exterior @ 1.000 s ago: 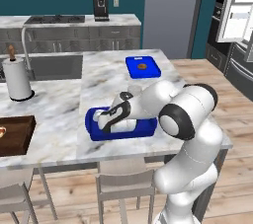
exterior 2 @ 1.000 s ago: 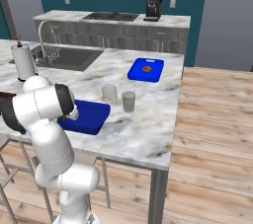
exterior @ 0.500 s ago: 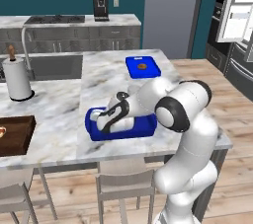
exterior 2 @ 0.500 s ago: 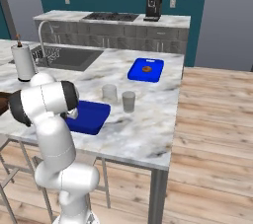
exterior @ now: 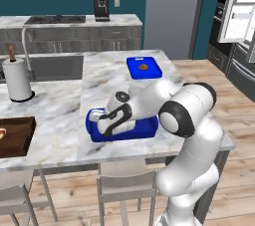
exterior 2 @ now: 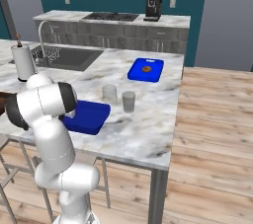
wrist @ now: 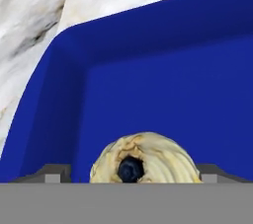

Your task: Take the cupcake and donut from the fridge and place them on the empty tray on the dining counter.

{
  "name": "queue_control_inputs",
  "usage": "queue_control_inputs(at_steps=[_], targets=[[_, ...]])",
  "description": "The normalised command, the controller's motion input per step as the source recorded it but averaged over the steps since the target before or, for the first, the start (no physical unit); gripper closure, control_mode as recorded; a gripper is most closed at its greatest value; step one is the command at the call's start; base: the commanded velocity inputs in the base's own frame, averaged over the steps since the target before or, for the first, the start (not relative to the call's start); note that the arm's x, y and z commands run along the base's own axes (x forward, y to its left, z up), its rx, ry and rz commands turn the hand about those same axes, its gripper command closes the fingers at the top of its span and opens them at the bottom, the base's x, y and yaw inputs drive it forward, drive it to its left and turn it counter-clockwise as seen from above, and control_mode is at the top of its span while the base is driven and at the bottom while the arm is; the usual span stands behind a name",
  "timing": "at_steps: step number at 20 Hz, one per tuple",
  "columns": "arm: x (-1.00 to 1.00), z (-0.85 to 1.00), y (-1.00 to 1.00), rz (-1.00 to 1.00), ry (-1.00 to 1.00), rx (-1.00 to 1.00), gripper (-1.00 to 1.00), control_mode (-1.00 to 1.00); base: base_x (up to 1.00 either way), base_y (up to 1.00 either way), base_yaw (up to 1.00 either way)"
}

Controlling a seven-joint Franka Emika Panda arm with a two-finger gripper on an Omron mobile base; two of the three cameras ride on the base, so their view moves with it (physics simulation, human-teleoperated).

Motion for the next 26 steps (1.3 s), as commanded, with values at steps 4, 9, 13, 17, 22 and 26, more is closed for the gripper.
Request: queue_control_inputs(at_steps=[4,9,13,17,22,26], targets=[[-0.23,0.58,0.0,-0.04,0.0,0.0,-1.0,-1.0,0.0,0.0,0.0],[0.16,-0.03,0.0,-0.01,0.0,-0.11,-1.0,-1.0,0.0,0.0,0.0],[0.38,-0.27,0.0,0.0,0.0,-0.15,-1.0,-1.0,0.0,0.0,0.0],[0.07,-0.06,0.0,0.0,0.0,-0.03,-1.0,-1.0,0.0,0.0,0.0],[-0.24,0.18,-0.03,0.0,-0.01,0.0,-1.0,-1.0,0.0,0.0,0.0],[-0.25,0.32,-0.33,0.0,-0.07,0.0,-1.0,-1.0,0.0,0.0,0.0]])
